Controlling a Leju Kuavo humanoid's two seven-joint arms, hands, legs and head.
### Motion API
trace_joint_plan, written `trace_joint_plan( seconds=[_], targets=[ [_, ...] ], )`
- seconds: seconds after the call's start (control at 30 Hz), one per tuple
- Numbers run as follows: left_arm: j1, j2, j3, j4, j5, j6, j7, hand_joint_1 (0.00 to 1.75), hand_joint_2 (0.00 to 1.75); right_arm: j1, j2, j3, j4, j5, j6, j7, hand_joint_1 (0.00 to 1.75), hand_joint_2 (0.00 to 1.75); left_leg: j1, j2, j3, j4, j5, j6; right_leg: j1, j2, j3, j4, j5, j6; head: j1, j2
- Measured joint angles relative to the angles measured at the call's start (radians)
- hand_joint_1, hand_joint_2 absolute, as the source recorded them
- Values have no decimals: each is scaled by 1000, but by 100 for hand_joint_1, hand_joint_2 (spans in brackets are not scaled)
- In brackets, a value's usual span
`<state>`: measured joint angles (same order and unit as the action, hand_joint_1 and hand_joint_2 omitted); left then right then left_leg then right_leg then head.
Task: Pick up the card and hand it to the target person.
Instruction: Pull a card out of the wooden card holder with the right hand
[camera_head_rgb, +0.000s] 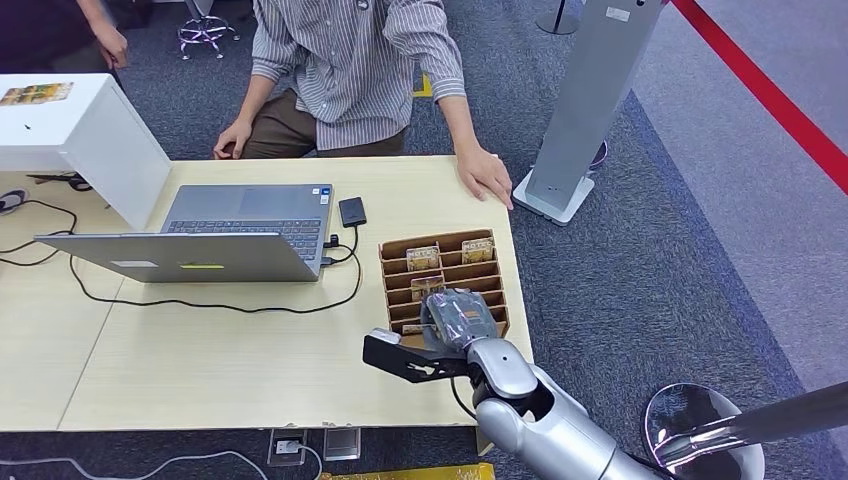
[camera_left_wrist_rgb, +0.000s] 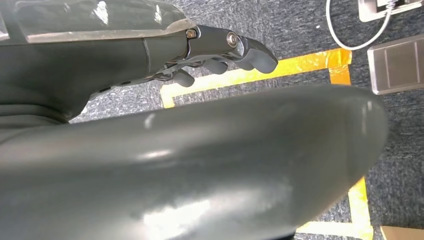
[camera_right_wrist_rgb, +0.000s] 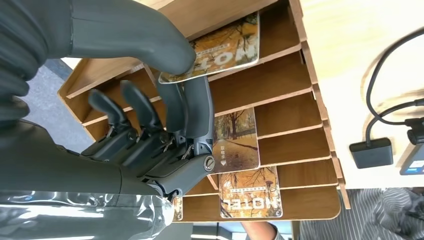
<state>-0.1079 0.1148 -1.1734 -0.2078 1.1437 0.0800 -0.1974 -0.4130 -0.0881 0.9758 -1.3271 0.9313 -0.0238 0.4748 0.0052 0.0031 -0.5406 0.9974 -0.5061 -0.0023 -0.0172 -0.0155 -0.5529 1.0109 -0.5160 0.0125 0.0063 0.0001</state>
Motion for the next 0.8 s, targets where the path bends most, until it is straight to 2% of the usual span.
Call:
trace_joint_plan(
  seconds=[0.57, 0.8],
  targets=[
    [0, 1, 0, 0, 3, 1, -12, 0, 0, -8, 1, -6, 11, -4, -35, 14, 175, 175, 0, 0, 0, 0, 0, 0, 0, 0, 0, 0, 0, 0, 0, 0],
    [2, 3, 1, 0, 12, 1, -11, 0, 0, -11, -21, -40, -55, -27, -13, 84, 175, 175, 0, 0, 0, 0, 0, 0, 0, 0, 0, 0, 0, 0, 0, 0]
  ],
)
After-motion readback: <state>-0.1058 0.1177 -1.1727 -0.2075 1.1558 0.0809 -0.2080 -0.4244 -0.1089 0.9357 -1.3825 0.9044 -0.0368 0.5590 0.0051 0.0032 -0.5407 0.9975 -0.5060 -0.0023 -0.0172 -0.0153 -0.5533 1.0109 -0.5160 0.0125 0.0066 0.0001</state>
